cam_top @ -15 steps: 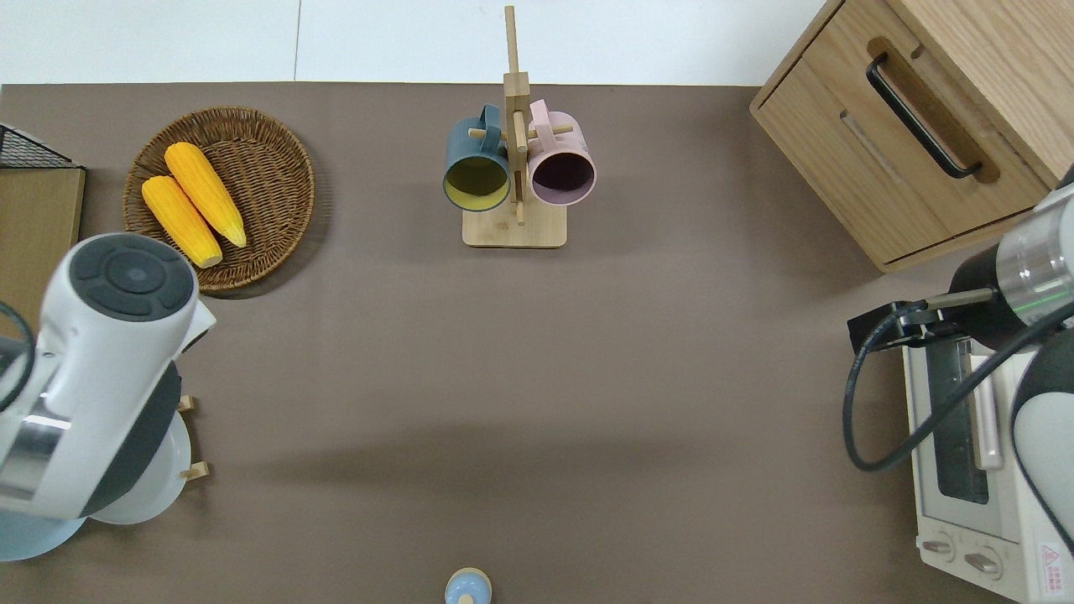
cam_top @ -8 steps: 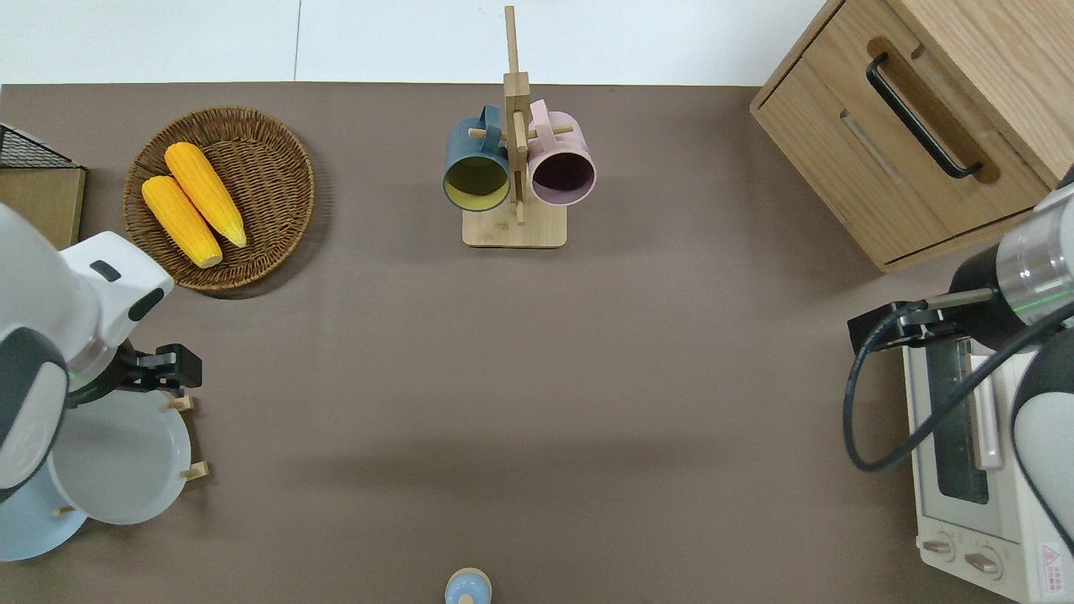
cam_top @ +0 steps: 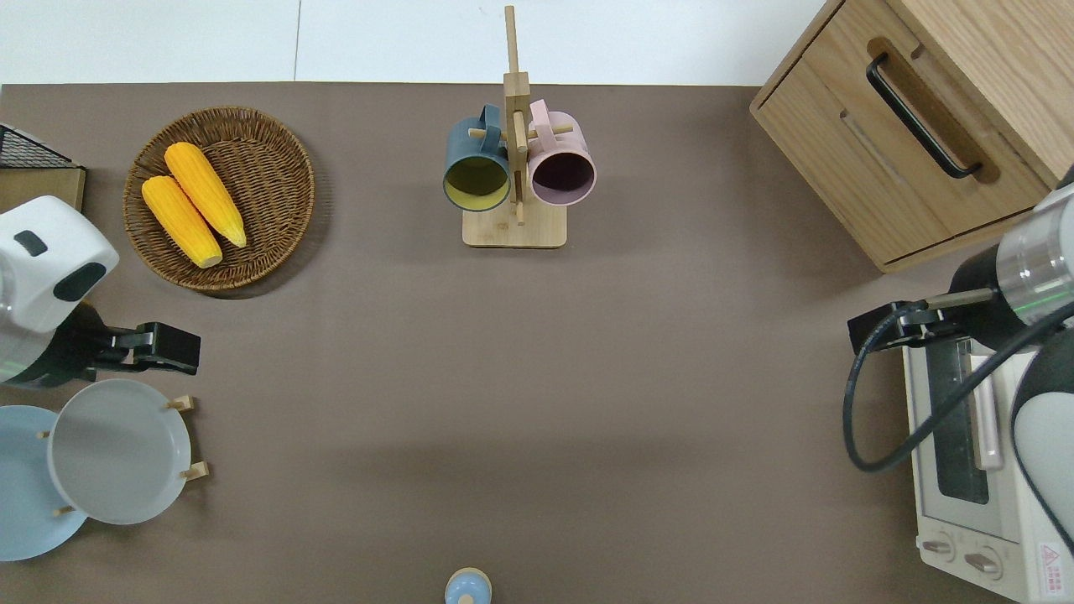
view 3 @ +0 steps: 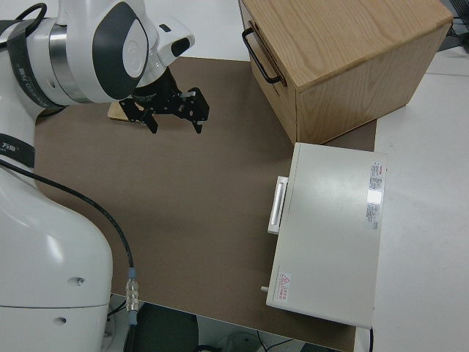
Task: Pick gray plate from table and place it on lower plate rack with left arm
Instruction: 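Open the left gripper and withdraw it from the racked plate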
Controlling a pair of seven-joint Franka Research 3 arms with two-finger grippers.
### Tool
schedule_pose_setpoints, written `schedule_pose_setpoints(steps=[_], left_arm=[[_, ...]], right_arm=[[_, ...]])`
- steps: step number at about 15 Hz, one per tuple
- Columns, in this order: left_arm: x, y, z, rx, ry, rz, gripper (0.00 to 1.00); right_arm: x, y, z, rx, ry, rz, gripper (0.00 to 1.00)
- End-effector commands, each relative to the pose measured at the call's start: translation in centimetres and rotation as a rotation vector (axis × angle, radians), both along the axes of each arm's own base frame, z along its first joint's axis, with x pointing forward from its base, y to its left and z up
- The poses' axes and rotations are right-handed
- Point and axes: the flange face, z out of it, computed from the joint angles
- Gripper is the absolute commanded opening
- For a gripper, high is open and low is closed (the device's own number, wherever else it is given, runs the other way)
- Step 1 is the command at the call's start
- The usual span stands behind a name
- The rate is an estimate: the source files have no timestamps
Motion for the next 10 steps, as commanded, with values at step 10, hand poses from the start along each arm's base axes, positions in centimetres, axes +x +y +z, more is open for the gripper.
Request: schedule_pose_setpoints(steps=[10], left_arm=[[0.5,1.1,3.1,-0.092,-0.055,-0.064,0.99]], right_arm=[[-0.2,-0.2,0.3,-0.008,0.002,-0.014,0.983]])
